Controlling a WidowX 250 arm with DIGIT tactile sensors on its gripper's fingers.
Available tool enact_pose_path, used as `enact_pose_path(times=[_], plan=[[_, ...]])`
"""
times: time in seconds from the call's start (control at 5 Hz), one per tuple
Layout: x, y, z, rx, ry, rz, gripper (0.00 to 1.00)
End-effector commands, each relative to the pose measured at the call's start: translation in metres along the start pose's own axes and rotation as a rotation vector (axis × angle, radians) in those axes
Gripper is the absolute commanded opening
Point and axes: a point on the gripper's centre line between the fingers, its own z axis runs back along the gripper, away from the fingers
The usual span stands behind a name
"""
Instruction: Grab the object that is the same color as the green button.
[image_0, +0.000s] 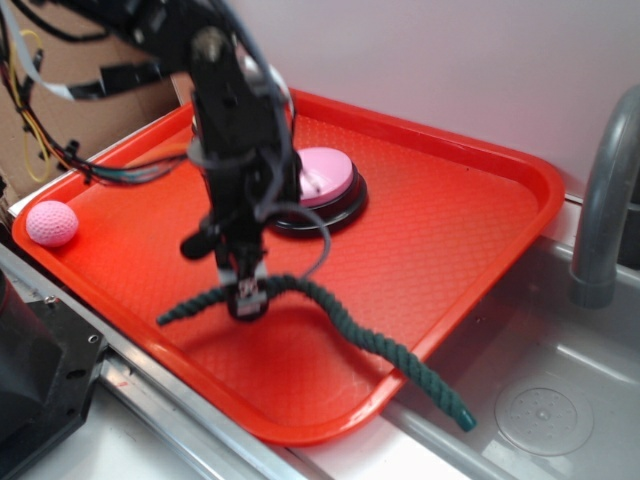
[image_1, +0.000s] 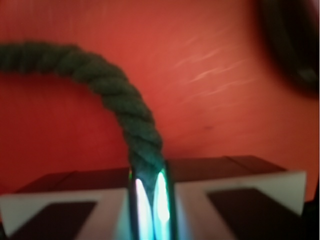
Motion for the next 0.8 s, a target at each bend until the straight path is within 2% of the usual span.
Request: enact_pose_path(times=[0.0,0.2,0.4,0.6], plan=[[-0.014,0.044,0.111,0.007,-0.148,0.404,0.00],[-0.032,0.066,0.146,-0.010,-0.194,0.525,0.00],[-0.046,0.085,0.165,0.023,-0.242,0.639,0.00],[-0.044,0.082,0.166,0.077,-0.209,0.693,0.00]])
